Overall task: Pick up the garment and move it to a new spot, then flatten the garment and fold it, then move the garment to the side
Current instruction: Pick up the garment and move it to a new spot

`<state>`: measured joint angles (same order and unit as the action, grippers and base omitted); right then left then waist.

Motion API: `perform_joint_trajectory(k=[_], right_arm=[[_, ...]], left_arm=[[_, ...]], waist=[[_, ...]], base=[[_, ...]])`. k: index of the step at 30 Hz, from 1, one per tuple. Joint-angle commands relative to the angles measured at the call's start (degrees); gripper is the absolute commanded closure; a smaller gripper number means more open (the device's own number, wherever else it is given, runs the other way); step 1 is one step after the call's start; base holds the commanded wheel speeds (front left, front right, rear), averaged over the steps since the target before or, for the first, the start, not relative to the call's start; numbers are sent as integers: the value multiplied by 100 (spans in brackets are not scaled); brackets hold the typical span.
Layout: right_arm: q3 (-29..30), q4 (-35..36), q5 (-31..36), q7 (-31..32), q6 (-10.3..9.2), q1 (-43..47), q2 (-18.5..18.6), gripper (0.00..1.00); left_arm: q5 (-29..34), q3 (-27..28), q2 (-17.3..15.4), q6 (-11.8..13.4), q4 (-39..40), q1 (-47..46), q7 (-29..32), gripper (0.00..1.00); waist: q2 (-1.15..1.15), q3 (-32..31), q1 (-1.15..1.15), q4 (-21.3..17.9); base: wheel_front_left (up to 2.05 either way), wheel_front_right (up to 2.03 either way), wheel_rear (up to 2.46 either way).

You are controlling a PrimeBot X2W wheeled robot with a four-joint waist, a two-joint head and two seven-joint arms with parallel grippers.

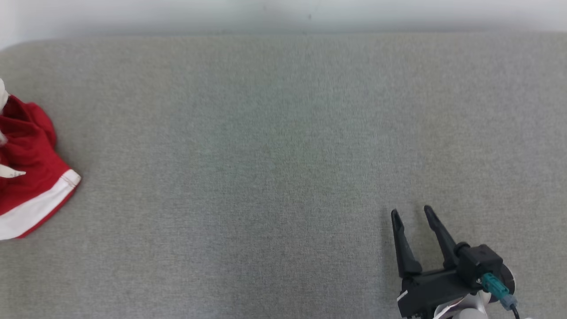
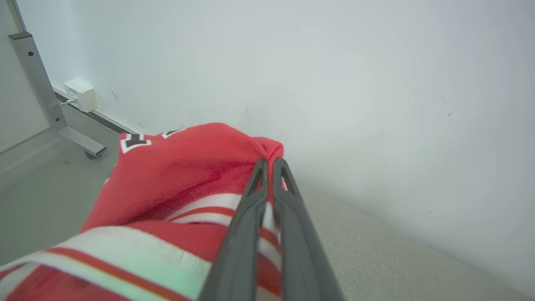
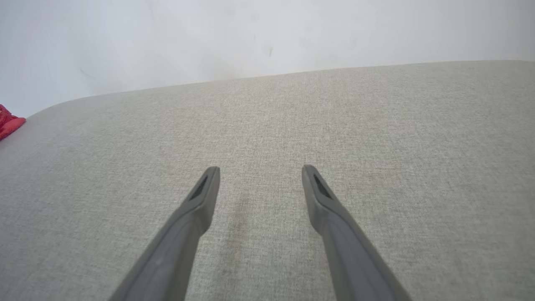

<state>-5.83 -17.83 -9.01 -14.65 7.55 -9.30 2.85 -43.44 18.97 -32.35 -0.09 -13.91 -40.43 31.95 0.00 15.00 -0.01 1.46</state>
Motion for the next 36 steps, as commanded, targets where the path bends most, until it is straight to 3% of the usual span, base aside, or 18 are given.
perform_joint_trajectory(k=[1, 5, 10, 18, 23, 29, 36], right_arm=[[-32, -63, -62, -32, -12, 119, 7, 0], [-76, -139, -151, -51, -12, 201, 7, 0], [-118, -228, -242, -53, -12, 297, 6, 0], [-156, -168, -198, -48, -12, 351, 7, 0], [-135, -78, -264, -50, -12, 301, 6, 0], [-62, -11, -318, -50, -12, 323, 5, 0], [33, 61, -321, -51, -12, 269, 4, 0]], left_arm=[[-93, -133, 93, -55, 220, -201, 46, 100], [-170, -376, 335, -60, 590, -518, 118, 100], [-351, -912, 990, -50, 1123, -907, 93, 100], [-597, -1719, 2106, -117, 1829, -954, -77, 100], [-549, -2237, 2551, -164, 1985, -631, -169, 100], [-141, -2896, 2741, -288, 1442, 109, -546, 100], [566, -3571, 2830, -404, -160, 731, -1446, 100]], waist=[[0, -547, 1, 147], [0, -776, 1, 77], [0, -1037, 1, -163], [0, -1081, 1, -919], [0, -850, 1, -1422], [0, -530, 1, -1825], [0, -384, 1, -2005]], base=[[0, 0, 0], [0, 0, 0], [0, 0, 0], [0, 0, 0], [0, 0, 0], [0, 0, 0], [0, 0, 0]])
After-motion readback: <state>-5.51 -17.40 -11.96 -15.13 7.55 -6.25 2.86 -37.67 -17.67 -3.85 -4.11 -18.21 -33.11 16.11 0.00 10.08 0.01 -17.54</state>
